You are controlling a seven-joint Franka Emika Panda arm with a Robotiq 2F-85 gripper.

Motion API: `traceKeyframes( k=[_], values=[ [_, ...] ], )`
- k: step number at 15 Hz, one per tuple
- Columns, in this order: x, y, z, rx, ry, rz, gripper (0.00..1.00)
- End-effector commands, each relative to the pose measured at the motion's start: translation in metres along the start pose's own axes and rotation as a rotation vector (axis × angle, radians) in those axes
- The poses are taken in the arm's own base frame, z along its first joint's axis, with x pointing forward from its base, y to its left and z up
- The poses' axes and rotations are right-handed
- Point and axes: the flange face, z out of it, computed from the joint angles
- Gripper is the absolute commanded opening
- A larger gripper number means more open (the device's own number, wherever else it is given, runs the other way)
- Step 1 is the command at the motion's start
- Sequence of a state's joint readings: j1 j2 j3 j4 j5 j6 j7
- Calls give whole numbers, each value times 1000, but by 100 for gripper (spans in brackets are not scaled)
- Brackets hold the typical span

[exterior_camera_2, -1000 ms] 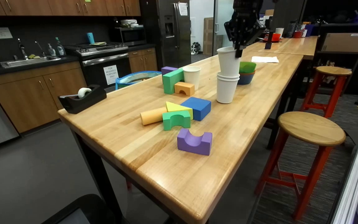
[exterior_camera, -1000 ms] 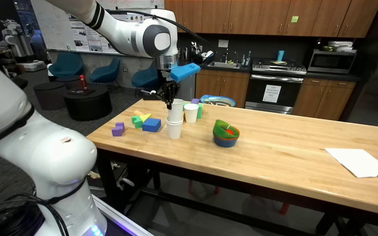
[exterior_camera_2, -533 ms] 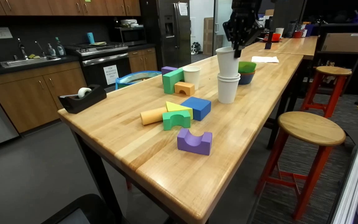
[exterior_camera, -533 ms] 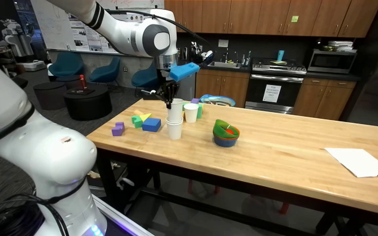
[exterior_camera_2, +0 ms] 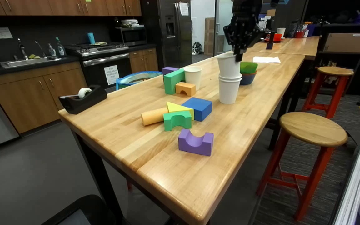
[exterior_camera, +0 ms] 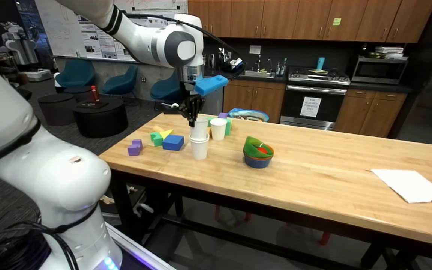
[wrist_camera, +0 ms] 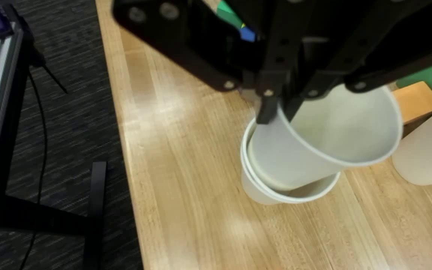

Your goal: Stack up the white paper cups

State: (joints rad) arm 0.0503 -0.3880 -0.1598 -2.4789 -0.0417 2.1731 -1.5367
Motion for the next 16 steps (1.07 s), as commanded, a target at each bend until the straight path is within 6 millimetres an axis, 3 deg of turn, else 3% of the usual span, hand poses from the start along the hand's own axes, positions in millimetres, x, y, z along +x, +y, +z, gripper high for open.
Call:
traceKeyframes(
  k=[1, 10, 16],
  values=[
    [-7, 5, 2, 20, 30, 2, 41],
    [-6, 10, -12, -25, 59, 5, 98],
    [-7, 27, -26, -104, 76, -39, 100]
  ],
)
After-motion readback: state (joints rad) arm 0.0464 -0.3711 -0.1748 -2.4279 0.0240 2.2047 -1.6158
